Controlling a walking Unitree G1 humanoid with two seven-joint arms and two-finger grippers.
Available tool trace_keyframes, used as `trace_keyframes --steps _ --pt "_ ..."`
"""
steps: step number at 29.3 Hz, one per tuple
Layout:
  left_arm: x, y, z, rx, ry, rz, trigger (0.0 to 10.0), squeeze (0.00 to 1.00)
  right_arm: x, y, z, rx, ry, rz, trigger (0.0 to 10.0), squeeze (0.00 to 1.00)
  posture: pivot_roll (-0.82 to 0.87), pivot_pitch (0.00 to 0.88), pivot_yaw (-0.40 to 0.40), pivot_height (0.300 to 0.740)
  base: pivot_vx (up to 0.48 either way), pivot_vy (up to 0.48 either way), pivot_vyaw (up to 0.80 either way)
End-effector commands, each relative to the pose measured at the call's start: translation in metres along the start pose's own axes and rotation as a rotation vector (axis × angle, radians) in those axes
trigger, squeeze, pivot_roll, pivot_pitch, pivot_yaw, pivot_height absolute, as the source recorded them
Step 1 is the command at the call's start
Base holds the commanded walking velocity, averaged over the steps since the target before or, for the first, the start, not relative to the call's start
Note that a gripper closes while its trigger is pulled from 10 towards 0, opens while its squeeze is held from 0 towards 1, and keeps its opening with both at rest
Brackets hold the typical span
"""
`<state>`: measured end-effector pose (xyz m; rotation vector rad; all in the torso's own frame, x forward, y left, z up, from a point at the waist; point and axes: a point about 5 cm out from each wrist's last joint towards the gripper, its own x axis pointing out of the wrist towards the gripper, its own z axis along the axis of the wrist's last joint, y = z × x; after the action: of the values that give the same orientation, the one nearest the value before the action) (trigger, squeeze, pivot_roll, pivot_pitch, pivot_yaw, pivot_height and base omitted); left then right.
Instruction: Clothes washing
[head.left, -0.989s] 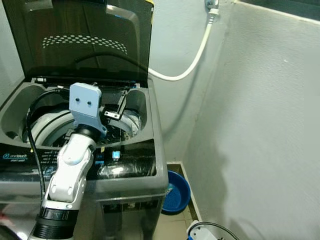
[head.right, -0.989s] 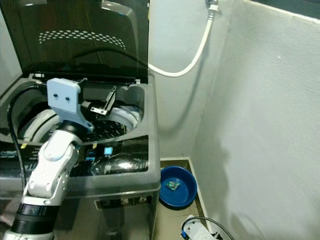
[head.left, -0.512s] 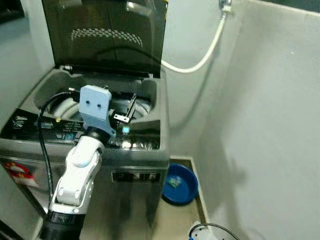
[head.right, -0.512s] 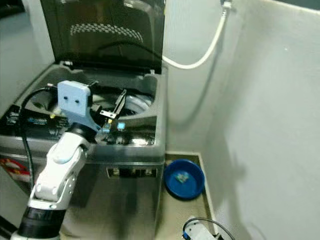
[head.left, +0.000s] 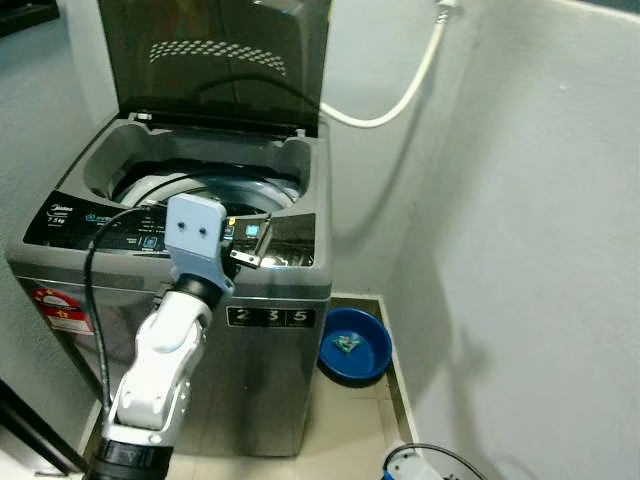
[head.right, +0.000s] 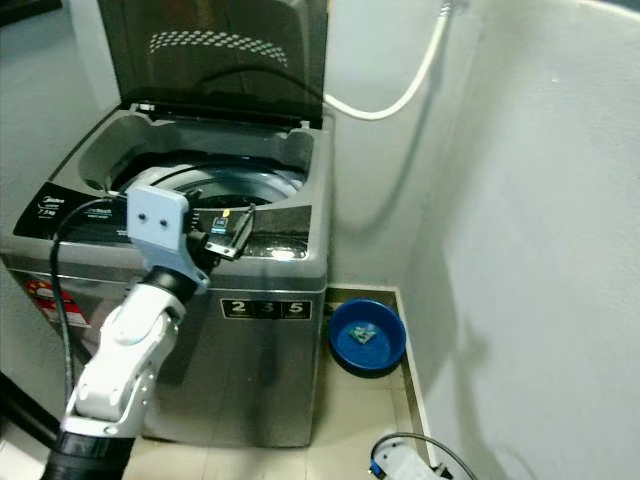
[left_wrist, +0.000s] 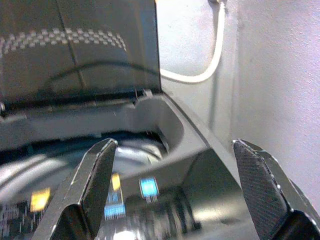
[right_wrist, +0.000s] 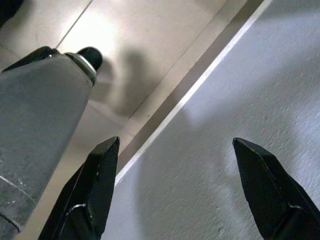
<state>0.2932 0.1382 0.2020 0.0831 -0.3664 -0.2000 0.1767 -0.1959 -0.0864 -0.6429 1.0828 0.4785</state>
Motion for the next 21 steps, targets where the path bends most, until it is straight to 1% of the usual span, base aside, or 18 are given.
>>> trace_keyframes --steps 1,2,3,4,5,6,7,8,10,12,13,14,15,16,18,19,20,21 --pt "-0.006 0.000 -0.012 -0.007 0.045 0.002 10.0 0.00 0.000 0.003 0.000 -0.023 -0.001 0.012 10.0 0.00 0.21 0.000 -0.106 0.740 -0.292 0.000 0.00" --pt "-0.010 0.001 -0.022 -0.016 0.077 0.010 10.0 0.00 0.000 0.001 0.001 -0.025 -0.006 0.012 10.0 0.00 0.21 0.000 -0.106 0.740 0.000 0.000 0.00" --pt "-0.010 0.001 -0.022 -0.016 0.077 0.010 10.0 0.00 0.000 0.001 0.001 -0.025 -0.006 0.012 10.0 0.00 0.21 0.000 -0.106 0.740 0.000 0.000 0.00" --pt "-0.013 0.001 -0.028 -0.022 0.100 0.016 10.0 0.00 0.000 0.000 0.001 -0.025 -0.010 0.013 10.0 0.00 0.21 0.000 -0.106 0.740 0.000 0.000 0.00" --pt "-0.019 0.001 -0.041 -0.034 0.146 0.022 10.0 0.00 0.000 -0.002 0.002 -0.029 -0.014 0.013 10.0 0.00 0.20 0.000 -0.106 0.740 0.000 0.000 0.80" --pt "-0.019 0.001 -0.041 -0.034 0.146 0.022 10.0 0.00 0.000 -0.002 0.002 -0.029 -0.014 0.013 10.0 0.00 0.20 0.000 -0.106 0.740 0.000 0.000 0.80" --pt "-0.026 0.000 -0.052 -0.041 0.188 0.021 10.0 0.00 0.000 -0.003 0.004 -0.031 -0.018 0.015 10.0 0.00 0.20 0.000 -0.106 0.740 0.000 0.000 0.80" --pt "-0.036 -0.001 -0.071 -0.045 0.259 0.015 10.0 0.00 0.000 -0.004 0.005 -0.034 -0.023 0.015 10.0 0.00 0.20 0.000 -0.106 0.740 0.000 0.000 0.80" --pt "-0.036 -0.001 -0.071 -0.045 0.259 0.015 10.0 0.00 0.000 -0.004 0.005 -0.034 -0.023 0.015 10.0 0.00 0.20 0.000 -0.106 0.740 0.000 0.000 0.80" --pt "-0.070 -0.006 -0.117 -0.008 0.455 -0.025 10.0 0.00 0.000 -0.006 0.009 -0.031 -0.035 0.018 10.0 0.00 0.20 0.000 -0.106 0.740 0.000 0.000 0.80" --pt "-0.070 -0.006 -0.117 -0.008 0.455 -0.025 10.0 0.00 0.000 -0.006 0.009 -0.031 -0.035 0.018 10.0 0.00 0.20 0.000 -0.106 0.740 0.000 0.000 0.80" --pt "-0.092 -0.009 -0.139 0.004 0.565 -0.046 10.0 0.00 0.000 -0.006 0.011 -0.030 -0.040 0.020 10.0 0.00 0.20 0.000 -0.111 0.740 0.000 0.000 0.80" --pt "-0.092 -0.009 -0.139 0.004 0.565 -0.046 10.0 0.00 0.000 -0.006 0.011 -0.030 -0.040 0.020 10.0 0.00 0.20 0.000 -0.111 0.740 0.000 0.000 0.80" --pt "-0.113 -0.010 -0.156 -0.006 0.657 -0.044 10.0 0.00 0.000 -0.006 0.013 -0.027 -0.048 0.024 10.0 0.00 0.20 0.000 -0.111 0.740 0.000 0.000 0.80" --pt "-0.113 -0.010 -0.156 -0.006 0.657 -0.044 10.0 0.00 0.000 -0.006 0.013 -0.027 -0.048 0.024 10.0 0.00 0.20 0.000 -0.111 0.740 0.000 0.000 0.80" --pt "-0.130 -0.010 -0.169 -0.020 0.735 -0.029 10.0 0.00 0.000 -0.006 0.016 -0.022 -0.059 0.029 10.0 0.00 0.20 0.000 -0.111 0.740 0.000 0.000 0.80" --pt "-0.130 -0.010 -0.169 -0.020 0.735 -0.029 10.0 0.00 0.000 -0.006 0.016 -0.022 -0.059 0.029 10.0 0.00 0.20 0.000 -0.111 0.740 0.000 0.000 0.80" --pt "-0.156 -0.008 -0.186 -0.031 0.852 -0.001 10.0 0.00 0.000 -0.007 0.024 -0.012 -0.089 0.038 10.0 0.00 0.20 0.000 -0.112 0.740 0.000 0.000 0.80"
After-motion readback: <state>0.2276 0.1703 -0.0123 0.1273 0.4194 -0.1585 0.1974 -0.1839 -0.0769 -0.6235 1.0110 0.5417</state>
